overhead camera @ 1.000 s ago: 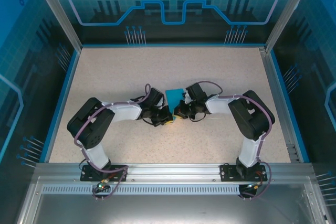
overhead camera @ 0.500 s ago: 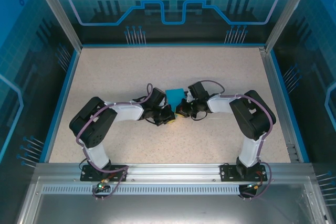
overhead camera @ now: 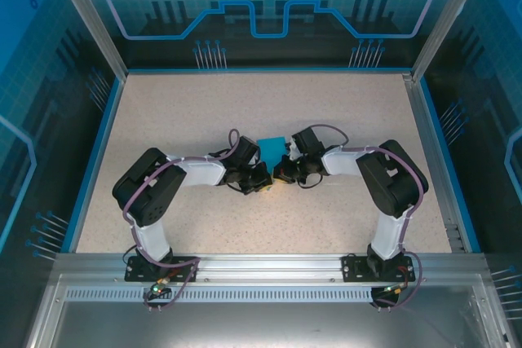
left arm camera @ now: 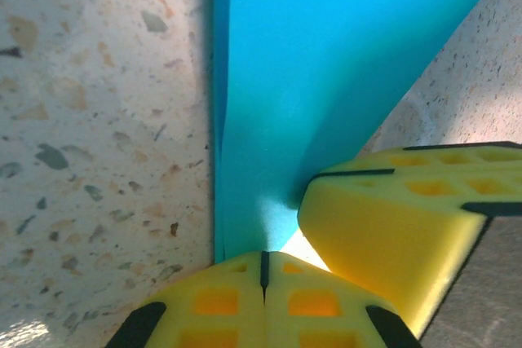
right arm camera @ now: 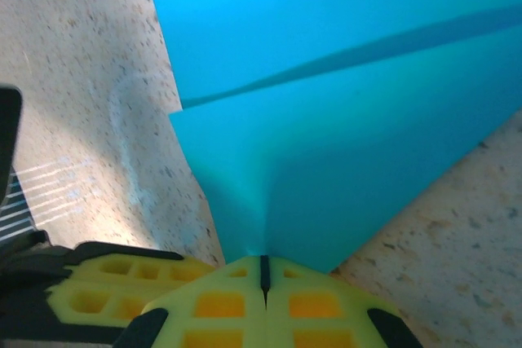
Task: Fold a paper plane with a square sheet of paper (pick it up from the middle)
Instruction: Third fold the triangle at the center of the table.
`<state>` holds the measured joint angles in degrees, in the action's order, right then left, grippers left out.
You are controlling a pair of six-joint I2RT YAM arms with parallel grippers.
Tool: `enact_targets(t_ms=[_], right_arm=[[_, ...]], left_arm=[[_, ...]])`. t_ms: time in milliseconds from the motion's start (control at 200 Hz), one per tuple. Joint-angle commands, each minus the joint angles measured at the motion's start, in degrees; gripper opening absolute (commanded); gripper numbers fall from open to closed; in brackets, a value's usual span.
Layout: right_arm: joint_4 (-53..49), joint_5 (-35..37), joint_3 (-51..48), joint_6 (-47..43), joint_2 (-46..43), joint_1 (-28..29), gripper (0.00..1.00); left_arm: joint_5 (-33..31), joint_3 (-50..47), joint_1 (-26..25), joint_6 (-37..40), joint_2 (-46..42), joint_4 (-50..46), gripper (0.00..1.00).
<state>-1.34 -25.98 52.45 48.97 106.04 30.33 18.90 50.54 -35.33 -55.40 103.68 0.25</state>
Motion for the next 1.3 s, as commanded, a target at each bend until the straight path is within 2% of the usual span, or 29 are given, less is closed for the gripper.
enact_targets(t_ms=[0,165,350,765,1070,1291], right_arm=[[-4.79,-0.72,1.80,-4.08,0.88,0.35,0.04],[-9.02,2.55,4.41,-5.60,3.92,0.07,0.04],[-11.70,5.33,6.89,-6.43,5.63,-2.86,0.04],[-12.98,5.90,13.03,-9.44,8.86,-11.43,0.04],[-14.30,3.79,14.52,-11.77,8.36,-10.41,0.04],[-13.73,2.68,14.84,-13.20,3.92,-9.54,0.05]], left_arm=[[-2.95,-0.72,-0.25,0.47,0.83,-4.27,0.00],[-2.72,-1.15,-0.23,0.12,1.09,-4.98,0.00],[-2.32,-1.74,-0.22,0.32,0.78,-7.40,0.00],[-0.36,-2.34,-0.20,0.76,2.58,-8.74,0.00],[-0.46,0.41,-0.25,3.43,1.01,-10.77,0.00],[0.09,1.31,-0.22,4.94,0.35,-12.01,0.00]])
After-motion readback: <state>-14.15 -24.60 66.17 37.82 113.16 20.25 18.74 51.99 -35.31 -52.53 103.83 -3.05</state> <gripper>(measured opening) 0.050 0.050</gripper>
